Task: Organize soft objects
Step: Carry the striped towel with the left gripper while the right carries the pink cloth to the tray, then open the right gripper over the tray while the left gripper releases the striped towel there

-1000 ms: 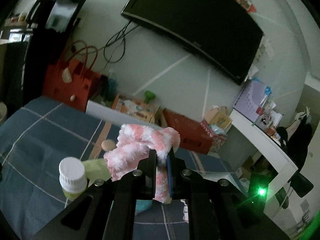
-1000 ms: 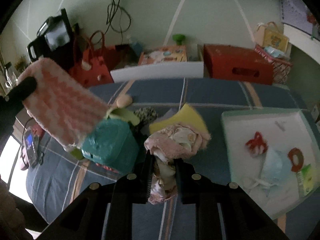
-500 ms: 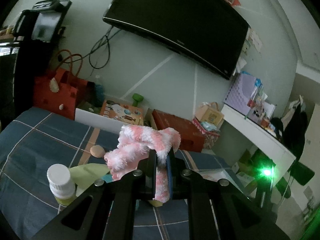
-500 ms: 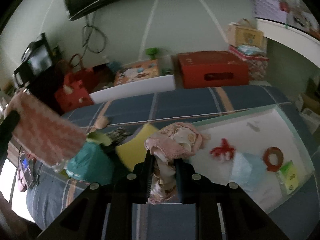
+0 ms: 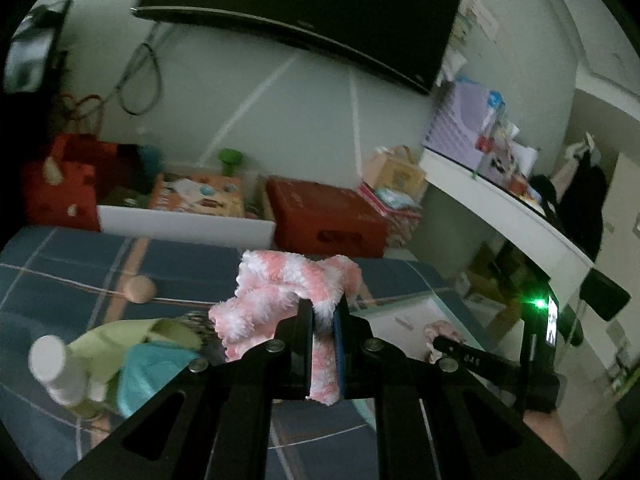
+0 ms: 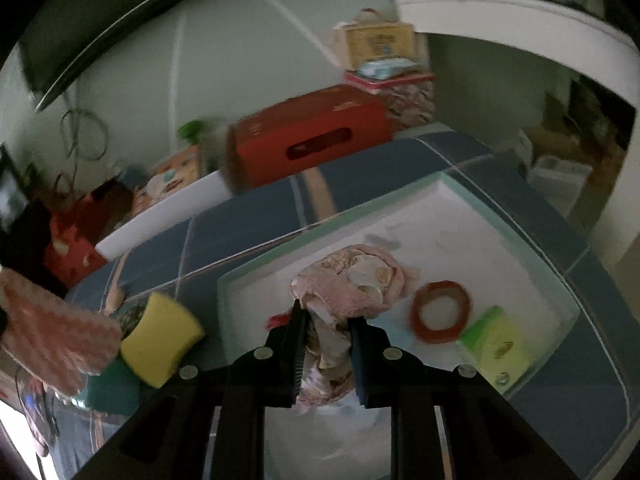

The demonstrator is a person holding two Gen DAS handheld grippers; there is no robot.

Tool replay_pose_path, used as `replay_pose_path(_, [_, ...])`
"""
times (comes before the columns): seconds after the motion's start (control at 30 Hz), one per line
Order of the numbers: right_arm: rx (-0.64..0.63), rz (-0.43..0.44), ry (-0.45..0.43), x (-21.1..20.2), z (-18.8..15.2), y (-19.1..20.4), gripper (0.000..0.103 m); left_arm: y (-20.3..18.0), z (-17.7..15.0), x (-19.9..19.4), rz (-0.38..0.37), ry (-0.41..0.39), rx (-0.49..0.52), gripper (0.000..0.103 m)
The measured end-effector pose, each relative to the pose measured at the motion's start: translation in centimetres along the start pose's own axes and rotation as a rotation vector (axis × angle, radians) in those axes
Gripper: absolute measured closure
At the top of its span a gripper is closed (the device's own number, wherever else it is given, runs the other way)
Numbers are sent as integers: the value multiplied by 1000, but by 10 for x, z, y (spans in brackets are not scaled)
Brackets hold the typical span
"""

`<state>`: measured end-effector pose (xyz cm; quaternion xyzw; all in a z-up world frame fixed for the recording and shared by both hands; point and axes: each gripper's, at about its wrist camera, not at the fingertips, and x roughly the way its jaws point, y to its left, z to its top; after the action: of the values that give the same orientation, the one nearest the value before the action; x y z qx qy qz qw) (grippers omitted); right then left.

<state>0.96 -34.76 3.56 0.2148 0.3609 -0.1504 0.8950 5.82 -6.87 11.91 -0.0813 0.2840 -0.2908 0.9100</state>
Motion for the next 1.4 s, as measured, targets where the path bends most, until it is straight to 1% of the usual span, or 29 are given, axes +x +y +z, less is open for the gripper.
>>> replay_pose_path(0.13, [75,-27,-26,1,11,-30,82,-25,9,23,-43,32,40,94])
replay_pose_path(0.23, [103,-45,-49,5,16,-47,82,-49,16,47,-94,51,73,94])
replay_pose_path(0.33, [133,-58,-58,10,19,-61,82,-69,18,71,-121,79,104,94])
replay_pose_path(0.43, [163,-85,-82,14,22,-76,82,-91,15,102,-150,139,140,94])
replay_pose_path(0.57, [211,-125,-96,18,23,-94,82,-113,7,135,-159,203,188,94])
replay_pose_path(0.63, [237,-134,-98,21,23,-102,82,-120,2,150,-156,232,200,94])
replay_pose_path(0.83, [289,-153,-83,28,20,-118,82,-131,-11,185,-147,285,216,94])
replay_pose_path(0.9, [299,-158,-73,30,18,-122,82,-131,-17,197,-126,308,217,94])
replay_pose_path(0.97, [304,-164,-62,34,17,-125,79,-128,-25,209,-100,338,217,94])
replay_pose_path(1.07, [311,-155,-48,36,16,-126,79,-121,-40,224,-33,397,219,94])
replay_pose_path(1.17, [309,-140,-41,37,16,-125,78,-114,-49,227,-11,426,212,92])
replay_pose_path(1.2, [304,-139,-39,36,16,-124,77,-113,-51,226,-6,431,210,90])
replay_pose_path(1.23, [301,-142,-36,36,17,-124,68,-112,-52,225,-1,435,209,86])
replay_pose_path(1.27, [298,-142,-33,36,17,-122,55,-112,-52,222,2,439,208,83])
replay_pose_path(1.3, [300,-142,-31,35,18,-121,48,-111,-52,220,5,440,207,74])
replay_pose_path(1.33, [306,-139,-31,35,18,-120,38,-110,-53,216,11,441,206,60])
replay_pose_path(1.4, [310,-119,-32,34,18,-118,37,-107,-54,207,35,447,196,47])
